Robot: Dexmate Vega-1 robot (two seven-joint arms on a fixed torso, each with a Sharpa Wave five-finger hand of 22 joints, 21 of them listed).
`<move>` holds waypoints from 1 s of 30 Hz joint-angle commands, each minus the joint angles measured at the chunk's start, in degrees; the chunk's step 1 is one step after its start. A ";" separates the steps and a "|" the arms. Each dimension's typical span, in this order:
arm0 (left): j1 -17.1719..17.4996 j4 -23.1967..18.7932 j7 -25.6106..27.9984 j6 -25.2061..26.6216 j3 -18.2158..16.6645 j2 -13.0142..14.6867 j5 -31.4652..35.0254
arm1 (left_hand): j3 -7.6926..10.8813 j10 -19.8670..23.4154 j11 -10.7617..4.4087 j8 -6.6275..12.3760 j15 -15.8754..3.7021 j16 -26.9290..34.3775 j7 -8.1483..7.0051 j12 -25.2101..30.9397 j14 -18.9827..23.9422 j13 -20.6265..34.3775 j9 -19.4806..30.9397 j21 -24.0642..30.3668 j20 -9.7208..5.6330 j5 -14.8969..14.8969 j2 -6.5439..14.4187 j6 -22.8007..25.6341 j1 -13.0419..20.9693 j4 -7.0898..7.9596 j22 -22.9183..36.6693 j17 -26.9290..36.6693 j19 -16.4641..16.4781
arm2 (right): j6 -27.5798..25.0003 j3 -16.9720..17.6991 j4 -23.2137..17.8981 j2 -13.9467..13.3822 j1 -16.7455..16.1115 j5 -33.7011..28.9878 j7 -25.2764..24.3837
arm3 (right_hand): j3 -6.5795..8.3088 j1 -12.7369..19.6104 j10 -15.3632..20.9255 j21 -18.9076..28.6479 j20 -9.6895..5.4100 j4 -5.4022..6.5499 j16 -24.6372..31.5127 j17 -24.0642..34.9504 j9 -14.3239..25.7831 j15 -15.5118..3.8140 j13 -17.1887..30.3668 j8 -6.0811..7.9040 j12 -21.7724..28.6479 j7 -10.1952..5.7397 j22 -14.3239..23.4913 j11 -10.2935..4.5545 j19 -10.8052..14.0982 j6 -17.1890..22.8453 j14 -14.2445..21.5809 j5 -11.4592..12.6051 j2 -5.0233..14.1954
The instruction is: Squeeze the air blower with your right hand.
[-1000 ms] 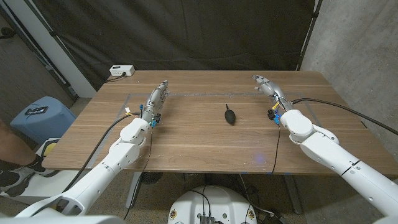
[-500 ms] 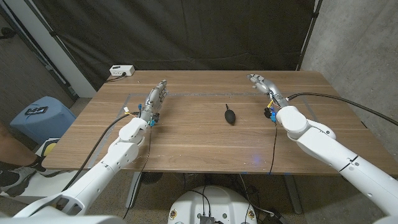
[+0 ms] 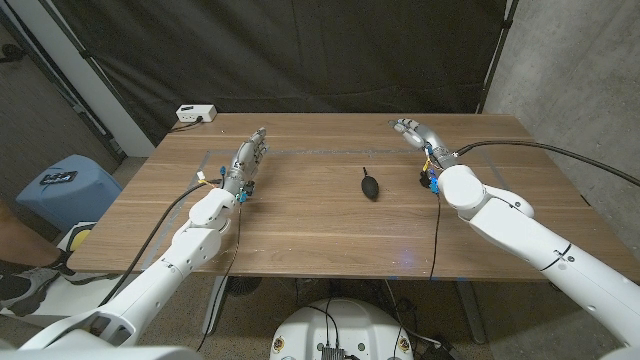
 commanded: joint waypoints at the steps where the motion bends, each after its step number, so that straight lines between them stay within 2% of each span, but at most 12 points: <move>1: 0.47 -0.03 0.03 -0.18 -0.18 0.09 -0.20 | 0.14 -0.16 -0.19 0.23 0.03 0.19 0.24 0.12 -0.26 0.15 0.20 -0.25 0.50 0.20 -0.11 0.35 0.69 -0.20 0.22 0.35 0.17 | -10.95 -2.57 -5.15 -0.68 1.69 -3.36 -0.62 | -0.03 0.82 -0.03 0.27 0.81 -0.71 0.13 0.04 0.17 1.26 0.26 0.54 0.26 0.91 0.30 1.08 0.01 -0.02 -0.08 -0.21 0.10; 4: 0.42 0.07 0.04 -0.26 -0.11 -0.01 -0.13 | 0.14 -0.12 -0.20 0.26 0.05 0.18 0.28 0.13 -0.27 0.16 0.20 -0.30 0.51 0.20 -0.10 0.48 0.70 -0.24 0.22 0.35 0.20 | -12.92 -3.05 -5.89 -0.74 2.06 -3.61 -0.44 | -0.10 0.89 -0.25 0.27 1.24 -0.87 0.16 0.10 0.18 1.91 0.32 0.46 0.21 1.34 0.32 1.78 -0.02 -0.14 -0.05 -0.25 0.08; 6: 0.39 0.14 -0.05 -0.28 -0.07 -0.06 -0.14 | 0.13 -0.06 -0.24 0.38 0.06 0.17 0.31 0.15 -0.29 0.16 0.20 -0.34 0.55 0.20 -0.09 0.82 0.71 -0.27 0.23 0.35 0.22 | -14.27 -3.44 -6.36 -0.95 2.50 -3.59 0.11 | -0.26 0.90 -0.55 0.27 2.42 -1.07 0.15 0.24 0.20 2.91 0.46 0.15 0.19 1.86 0.37 2.91 -0.15 -0.86 -0.24 -0.32 0.11; 10: 0.35 0.24 -0.07 -0.27 0.04 -0.18 -0.11 | 0.11 -0.02 -0.17 0.60 0.07 0.18 0.42 0.15 -0.28 0.16 0.21 -0.45 0.50 0.20 -0.07 1.56 0.73 -0.32 0.23 0.36 0.25 | -18.61 -4.98 -7.97 -1.21 3.84 -4.57 0.45 | -0.38 0.94 -1.41 0.27 3.06 -1.28 0.03 0.38 0.25 4.17 0.71 -0.32 0.08 2.90 0.42 4.10 -0.32 -2.38 -0.79 -0.39 0.32; 13: 0.27 0.47 -0.13 -0.43 0.08 -0.35 -0.12 | 0.11 0.00 -0.15 0.61 0.11 0.18 0.43 0.15 -0.28 0.16 0.21 -0.48 0.50 0.20 -0.06 1.66 0.74 -0.34 0.23 0.36 0.27 | -23.32 -7.36 -9.50 -1.17 5.64 -6.57 0.24 | -0.72 0.72 -1.28 0.40 4.00 -1.43 0.14 0.54 0.37 5.86 1.07 -0.14 0.45 4.64 0.46 5.82 -0.18 -2.53 -0.85 -0.48 0.23; 19: 0.08 0.88 -0.27 -0.85 0.11 -0.56 -0.03 | 0.10 0.04 -0.17 0.64 0.10 0.18 0.36 0.15 -0.28 0.16 0.22 -0.55 0.51 0.21 -0.04 1.94 0.75 -0.38 0.24 0.36 0.32 | -33.05 -12.88 -11.72 -0.39 10.40 -9.79 0.89 | -1.21 0.45 -0.28 0.74 5.39 -1.69 0.55 0.76 0.51 7.63 1.63 0.29 1.18 7.21 0.52 7.48 0.61 -1.96 -0.13 -0.50 -0.06; 23: 0.00 1.10 -0.30 -1.09 0.09 -0.71 -0.03 | 0.10 0.03 -0.14 0.60 0.10 0.17 0.35 0.14 -0.29 0.16 0.23 -0.62 0.52 0.21 -0.02 1.99 0.76 -0.41 0.24 0.37 0.32 | -37.22 -16.01 -12.57 -0.06 12.99 -11.26 1.23 | -1.39 0.49 0.31 1.06 6.41 -1.94 0.86 0.91 0.57 8.37 2.00 0.44 1.56 8.10 0.55 8.21 1.51 -1.70 0.53 -0.47 -0.16; 30: -0.19 1.43 -0.34 -1.58 0.11 -0.97 0.10 | 0.09 0.04 -0.15 0.56 0.13 0.18 0.31 0.14 -0.27 0.16 0.23 -0.68 0.52 0.21 -0.01 2.04 0.77 -0.43 0.24 0.37 0.34 | -43.87 -22.47 -13.28 0.24 18.10 -14.15 1.50 | -1.53 0.52 1.24 1.33 7.27 -2.12 1.31 1.15 0.63 9.84 2.49 0.30 2.08 8.44 0.58 8.39 2.42 -2.24 1.56 -0.45 -0.02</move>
